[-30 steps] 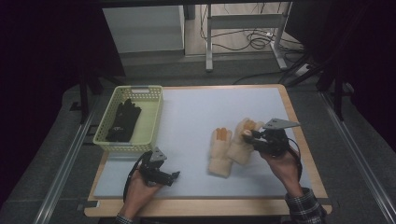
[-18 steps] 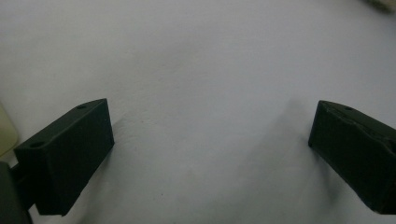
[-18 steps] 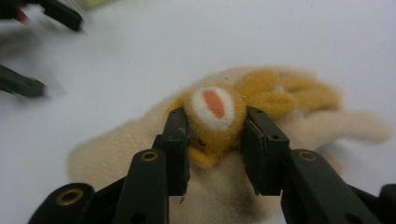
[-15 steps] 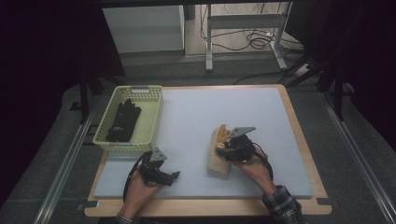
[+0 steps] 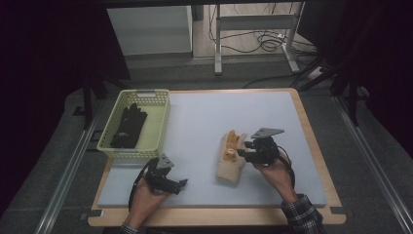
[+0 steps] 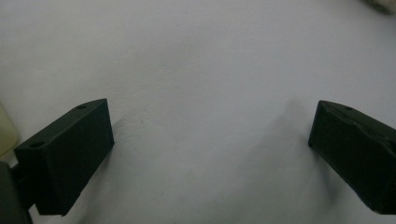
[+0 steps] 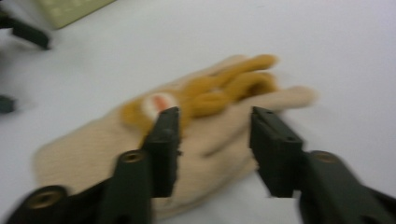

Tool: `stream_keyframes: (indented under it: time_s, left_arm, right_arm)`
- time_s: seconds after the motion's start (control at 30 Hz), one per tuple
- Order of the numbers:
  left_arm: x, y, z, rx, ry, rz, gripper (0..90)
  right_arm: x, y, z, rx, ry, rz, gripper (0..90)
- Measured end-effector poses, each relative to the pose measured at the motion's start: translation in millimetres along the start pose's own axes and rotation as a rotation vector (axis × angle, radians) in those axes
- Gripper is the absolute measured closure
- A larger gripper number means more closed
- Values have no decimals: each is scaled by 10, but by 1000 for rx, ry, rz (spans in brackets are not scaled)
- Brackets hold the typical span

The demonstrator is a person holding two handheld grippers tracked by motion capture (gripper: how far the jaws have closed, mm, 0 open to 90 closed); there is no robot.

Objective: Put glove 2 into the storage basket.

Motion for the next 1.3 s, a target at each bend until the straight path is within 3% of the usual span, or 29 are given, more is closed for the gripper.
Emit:
stream_keyframes:
  time_s: [0.13, 0.27, 0.47, 0.6, 0.77, 0.9, 1.07, 1.3]
  left_arm:
    - [0, 0, 0, 0, 0, 0, 3]
    - [0, 0, 0, 0, 0, 0, 3]
    - [0, -1, 0, 1, 0, 0, 3]
    - [0, -1, 0, 0, 0, 0, 3]
    - [0, -1, 0, 1, 0, 0, 3]
    - [0, 0, 0, 0, 0, 0, 3]
    - [0, 0, 0, 0, 0, 0, 3]
    - [0, 0, 0, 0, 0, 0, 3]
  right_arm:
    - [-67, 162, -48, 45, 19, -24, 655]
    - [-153, 224, -249, 78, 4, -4, 655]
    - [-116, 314, -628, 149, -87, 40, 653]
    - [-171, 327, -718, 154, -64, 25, 619]
    - [-294, 352, -636, 158, 6, -17, 602]
    - [-283, 406, -551, 166, 4, -19, 591]
    - [-165, 409, -391, 117, 8, -54, 591]
    - [73, 299, -145, 53, -11, -46, 746]
Point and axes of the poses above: each handheld gripper's, and its own axes: z roughly backward along the jaws, x roughly out of its underside, y roughly to its right, the point moved 6 cm from there along -z, roughly forward along the jaws, and after that the axes turned 6 degrees about x, right-handed, at the moved point
